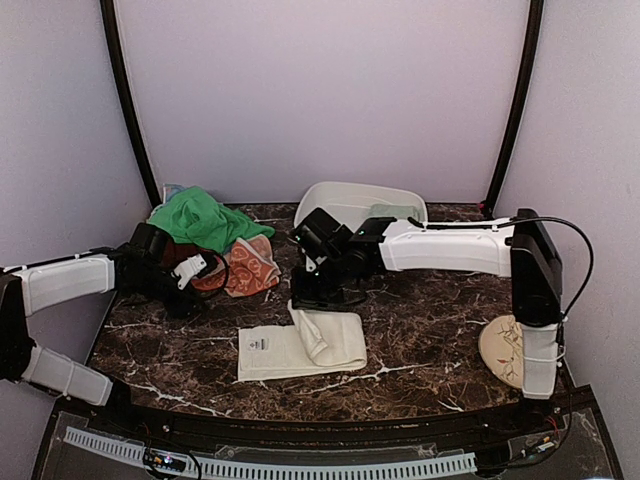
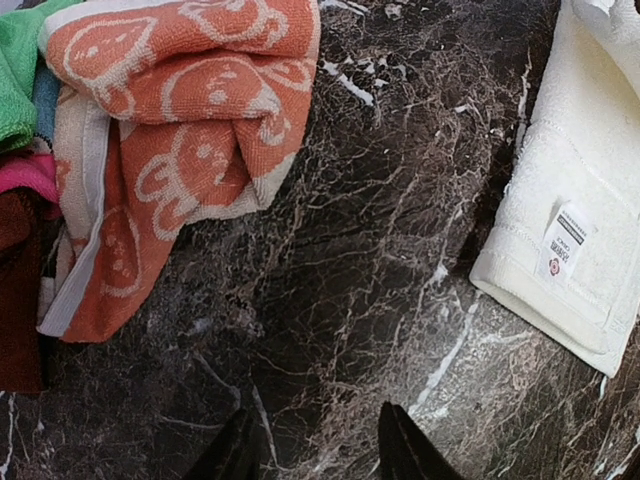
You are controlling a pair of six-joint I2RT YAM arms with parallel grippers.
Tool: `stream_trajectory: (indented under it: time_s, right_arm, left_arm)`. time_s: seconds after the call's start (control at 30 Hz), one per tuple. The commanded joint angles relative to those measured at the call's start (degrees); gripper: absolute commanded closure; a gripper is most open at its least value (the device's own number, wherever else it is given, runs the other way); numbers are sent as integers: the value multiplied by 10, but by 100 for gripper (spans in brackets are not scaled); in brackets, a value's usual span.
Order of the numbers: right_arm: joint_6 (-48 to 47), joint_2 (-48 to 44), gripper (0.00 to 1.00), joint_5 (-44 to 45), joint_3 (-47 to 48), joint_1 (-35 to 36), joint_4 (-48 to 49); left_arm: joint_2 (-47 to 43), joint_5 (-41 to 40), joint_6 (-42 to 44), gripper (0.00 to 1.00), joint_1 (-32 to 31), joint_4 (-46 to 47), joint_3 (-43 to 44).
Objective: Roll the towels
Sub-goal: Fold the towel at the center of the board.
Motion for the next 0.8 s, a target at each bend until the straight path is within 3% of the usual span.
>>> stream_trajectory:
  time_s: [0.0,0.5,0.63,0.77]
  right_arm:
    - [5,16,100,-27,34,11,16]
    - [15,114,100,-103,90,20,46]
    - [21,151,92,-138,111,21,67]
    - [30,170,92,-152,137,22,86]
  left_arm:
    - [-28,1,17,56,4,29,-24]
    - [-15,-4,24,57,4,2,3]
    - [-15,-4,27,56,4,-1,7]
    - [-14,-5,28,56,4,-3,8]
